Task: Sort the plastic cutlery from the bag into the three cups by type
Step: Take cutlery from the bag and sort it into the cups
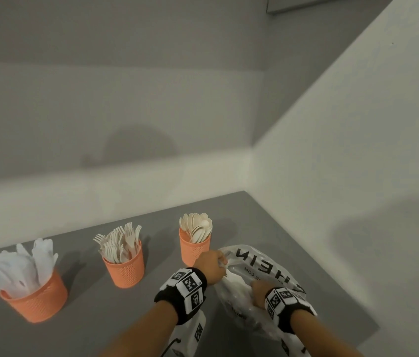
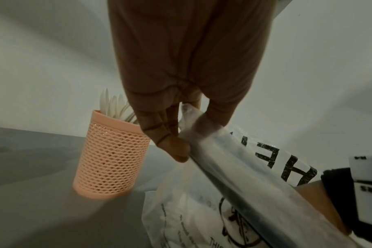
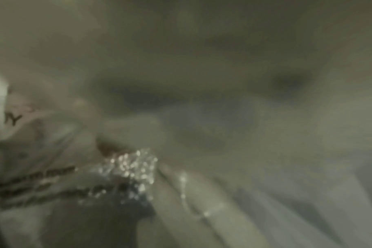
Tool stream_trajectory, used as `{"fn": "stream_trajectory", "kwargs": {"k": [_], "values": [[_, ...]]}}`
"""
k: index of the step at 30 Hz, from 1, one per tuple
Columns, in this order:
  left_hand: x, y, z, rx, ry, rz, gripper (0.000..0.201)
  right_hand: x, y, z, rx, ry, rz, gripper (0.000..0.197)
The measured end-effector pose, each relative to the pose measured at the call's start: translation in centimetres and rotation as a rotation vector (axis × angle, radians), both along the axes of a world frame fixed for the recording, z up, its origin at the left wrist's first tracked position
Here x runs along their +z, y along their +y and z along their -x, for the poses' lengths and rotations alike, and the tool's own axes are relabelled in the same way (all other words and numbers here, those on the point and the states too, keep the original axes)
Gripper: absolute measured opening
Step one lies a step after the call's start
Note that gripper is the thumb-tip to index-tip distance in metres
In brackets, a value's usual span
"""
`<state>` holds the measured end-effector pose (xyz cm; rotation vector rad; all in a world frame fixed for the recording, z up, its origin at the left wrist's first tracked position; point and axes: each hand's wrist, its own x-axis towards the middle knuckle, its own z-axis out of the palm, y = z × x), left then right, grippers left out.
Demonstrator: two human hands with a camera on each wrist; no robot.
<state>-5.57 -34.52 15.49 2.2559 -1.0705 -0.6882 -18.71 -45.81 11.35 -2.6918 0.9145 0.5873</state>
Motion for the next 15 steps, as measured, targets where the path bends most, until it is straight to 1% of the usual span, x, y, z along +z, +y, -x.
{"fn": "stream_trajectory", "kwargs": {"k": [2,5,7,9,11,13,15], "values": [[-0.2,0.2,0.0,0.003,0.004,0.000,0.028,0.0,0.3,0.2,0.000,-0.035,0.018,0.034],[-0.4,0.5,0.2,0.020,0.004,0.003,0.026,0.0,1.0,0.4,-0.011,-0.138,0.016,0.041],[-0.4,0.6,0.3,0.031,-0.003,0.018,0.025,-0.1,1.5,0.4,-0.006,-0.157,0.014,0.043],[-0.2,0.8,0.5,0.044,-0.012,0.027,0.026,-0.7,1.8,0.0,-0.022,-0.149,0.015,0.038],[-0.2,1.0,0.7,0.036,-0.041,0.021,0.032,-1.3,2.1,-0.2,-0.065,-0.134,-0.001,0.030],[-0.4,1.1,0.9,0.000,-0.082,0.019,0.041,-1.4,2.3,-0.2,-0.104,-0.141,-0.008,0.027],[-0.4,1.2,1.2,-0.019,-0.113,0.022,0.046,-1.0,2.2,-0.1,-0.123,-0.156,-0.036,0.027]]}}
